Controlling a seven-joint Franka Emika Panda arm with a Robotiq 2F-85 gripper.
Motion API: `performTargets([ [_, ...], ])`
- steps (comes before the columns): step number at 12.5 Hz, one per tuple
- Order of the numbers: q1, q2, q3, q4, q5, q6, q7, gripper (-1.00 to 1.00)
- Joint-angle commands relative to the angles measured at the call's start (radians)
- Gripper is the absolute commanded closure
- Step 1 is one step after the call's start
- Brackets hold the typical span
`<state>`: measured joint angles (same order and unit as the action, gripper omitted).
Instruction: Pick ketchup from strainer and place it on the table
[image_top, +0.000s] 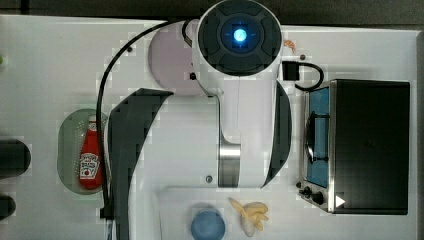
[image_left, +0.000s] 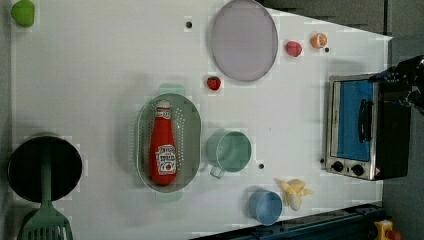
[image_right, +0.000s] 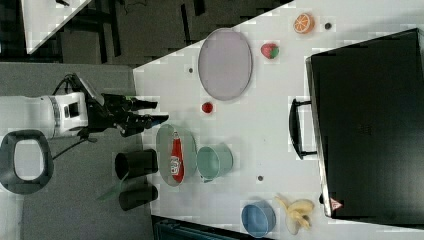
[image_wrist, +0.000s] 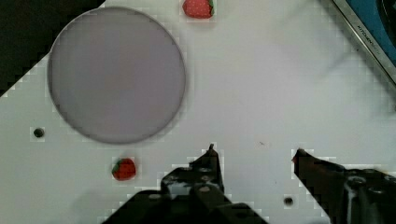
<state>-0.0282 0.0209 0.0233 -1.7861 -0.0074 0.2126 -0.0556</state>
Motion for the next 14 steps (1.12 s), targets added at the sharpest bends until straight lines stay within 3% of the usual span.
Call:
performTargets([
  [1,-0.106,-0.266,0.086,-0.148,0.042,-0.144,0.028,-0.59],
  [3,-0.097,-0.254,0.129,-0.148,0.042,-0.144,0.028,-1.00],
  [14,-0.075,-0.075,0.617,-0.158,0.041,0.031,0.029,-1.00],
])
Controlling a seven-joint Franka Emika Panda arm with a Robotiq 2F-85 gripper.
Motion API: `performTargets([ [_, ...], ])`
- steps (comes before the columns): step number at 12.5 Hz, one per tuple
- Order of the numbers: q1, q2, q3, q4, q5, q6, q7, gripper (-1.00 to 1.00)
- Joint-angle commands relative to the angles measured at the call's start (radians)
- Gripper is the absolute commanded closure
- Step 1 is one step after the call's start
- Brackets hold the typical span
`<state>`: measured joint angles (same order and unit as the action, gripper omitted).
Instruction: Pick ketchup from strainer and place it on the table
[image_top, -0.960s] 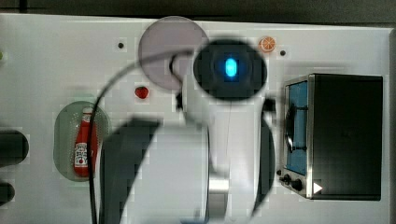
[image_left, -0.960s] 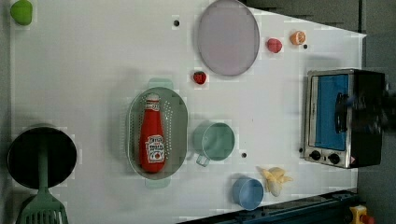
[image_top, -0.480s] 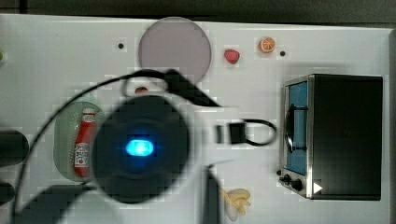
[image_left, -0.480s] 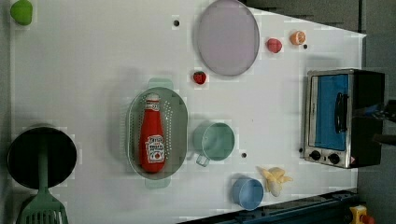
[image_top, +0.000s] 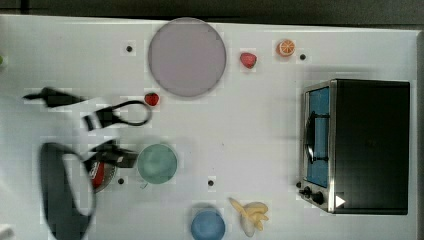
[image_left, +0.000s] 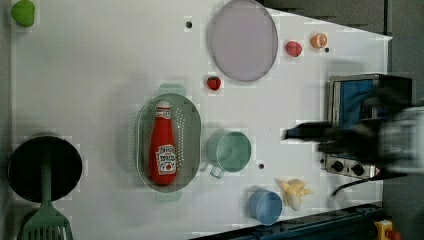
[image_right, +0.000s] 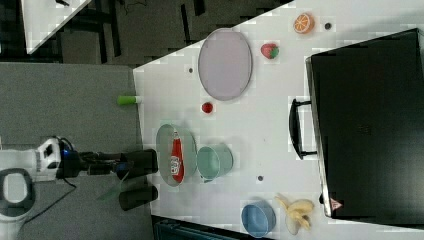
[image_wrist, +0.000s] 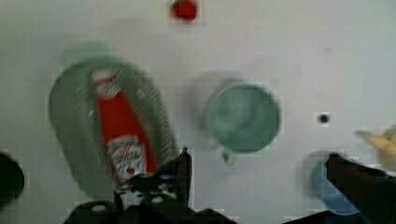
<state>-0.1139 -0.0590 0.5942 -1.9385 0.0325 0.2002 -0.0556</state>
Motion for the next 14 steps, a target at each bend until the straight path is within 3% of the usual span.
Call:
performTargets([
  [1,0.011,0.029,0.090,-0.012,0.001,0.070,0.029,-1.00],
  [7,0.017,0.164,0.234,-0.156,-0.030,0.404,0.116,-1.00],
  [11,0.025,0.272,0.234,-0.277,-0.198,0.617,0.258,-1.00],
  [14,0.025,0.398,0.230,-0.305,-0.287,0.738,0.332,-1.00],
])
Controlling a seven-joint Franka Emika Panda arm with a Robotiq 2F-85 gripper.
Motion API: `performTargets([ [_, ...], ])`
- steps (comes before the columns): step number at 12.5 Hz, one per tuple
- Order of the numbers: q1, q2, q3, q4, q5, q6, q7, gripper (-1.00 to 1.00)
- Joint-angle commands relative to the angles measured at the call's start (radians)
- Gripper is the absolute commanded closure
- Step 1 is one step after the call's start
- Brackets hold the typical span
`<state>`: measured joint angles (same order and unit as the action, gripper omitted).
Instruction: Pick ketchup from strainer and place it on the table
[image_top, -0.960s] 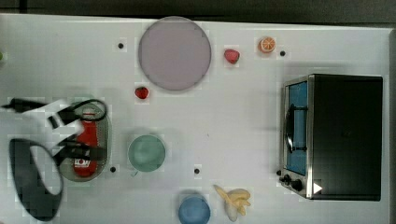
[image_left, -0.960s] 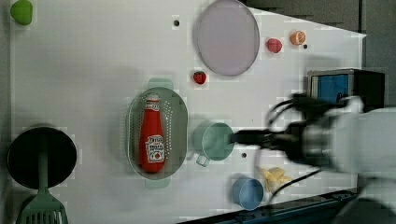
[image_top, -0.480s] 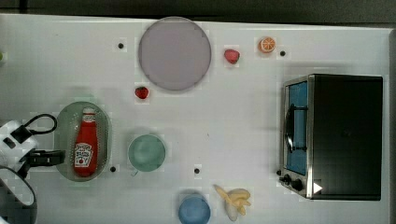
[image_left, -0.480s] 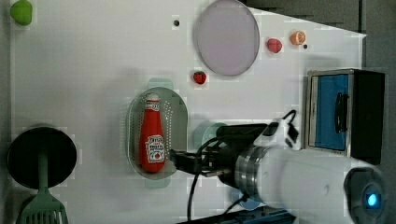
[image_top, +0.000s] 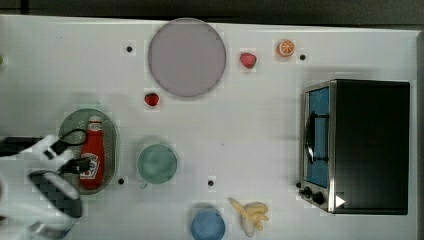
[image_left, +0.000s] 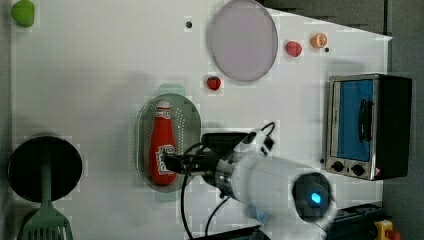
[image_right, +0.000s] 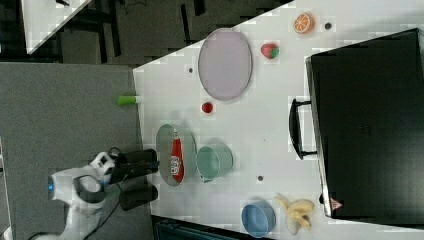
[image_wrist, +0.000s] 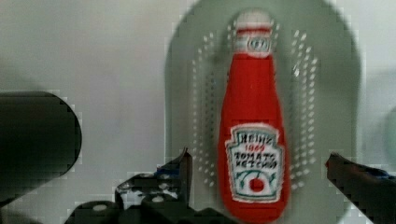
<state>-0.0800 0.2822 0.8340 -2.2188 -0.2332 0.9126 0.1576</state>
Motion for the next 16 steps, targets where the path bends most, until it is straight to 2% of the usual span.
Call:
performTargets([
  [1,-0.008,0.102,-0.012,-0.024,-0.042,0.056,0.140,-1.00],
  [6,0.014,0.282,-0.069,0.019,-0.206,0.115,0.178,-1.00],
  [9,0.041,0.351,-0.098,0.057,-0.242,0.132,0.216,-1.00],
  [10,0.053,0.364,-0.107,0.063,-0.247,0.130,0.226,-0.91],
  [13,0.072,0.369,-0.124,0.069,-0.248,0.134,0.227,-0.21],
  [16,0.071,0.355,-0.118,0.064,-0.247,0.113,0.227,-0.19],
])
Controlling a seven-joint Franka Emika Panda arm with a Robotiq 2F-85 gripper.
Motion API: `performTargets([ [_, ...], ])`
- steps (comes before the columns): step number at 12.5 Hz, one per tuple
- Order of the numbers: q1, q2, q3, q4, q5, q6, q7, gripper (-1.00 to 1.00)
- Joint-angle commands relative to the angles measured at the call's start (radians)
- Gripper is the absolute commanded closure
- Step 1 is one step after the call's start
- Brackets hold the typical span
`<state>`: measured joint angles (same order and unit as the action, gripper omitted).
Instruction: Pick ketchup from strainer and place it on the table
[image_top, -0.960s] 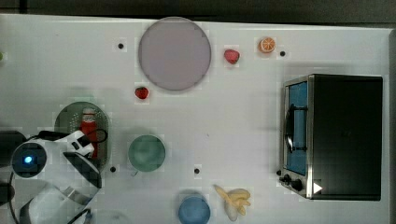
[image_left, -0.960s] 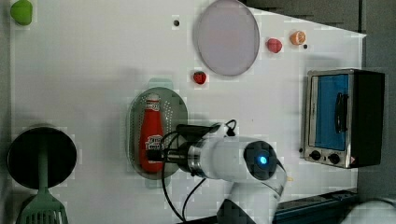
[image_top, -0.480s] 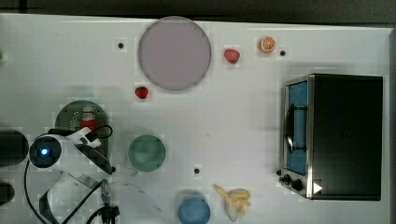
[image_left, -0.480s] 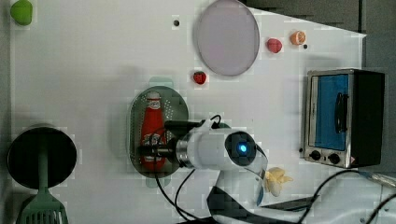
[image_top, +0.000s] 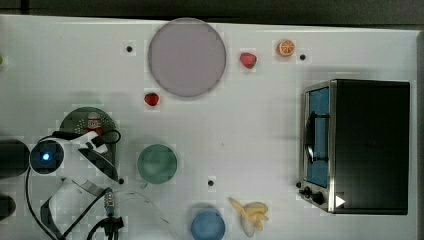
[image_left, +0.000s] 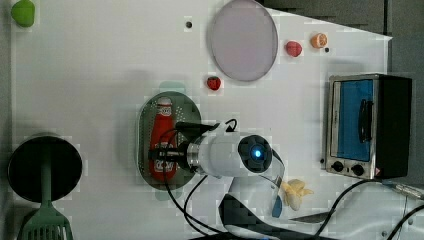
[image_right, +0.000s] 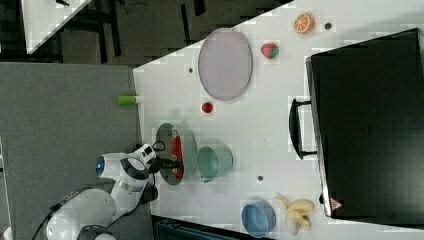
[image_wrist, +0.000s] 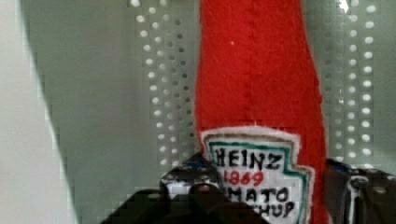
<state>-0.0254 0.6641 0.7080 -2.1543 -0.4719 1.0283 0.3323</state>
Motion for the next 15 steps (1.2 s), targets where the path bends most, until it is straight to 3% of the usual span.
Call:
performTargets([
  [1,0.014,-0.036,0.016,-0.001,-0.008,-0.005,0.052,-0.19],
  [5,-0.033,-0.158,0.112,0.010,0.016,-0.072,0.052,-0.19],
  [8,-0.082,-0.284,0.188,0.062,0.182,-0.229,0.049,-0.19],
  [11,-0.116,-0.351,0.197,0.177,0.353,-0.437,-0.034,-0.19],
  [15,-0.182,-0.355,0.150,0.369,0.366,-0.642,-0.135,-0.19],
])
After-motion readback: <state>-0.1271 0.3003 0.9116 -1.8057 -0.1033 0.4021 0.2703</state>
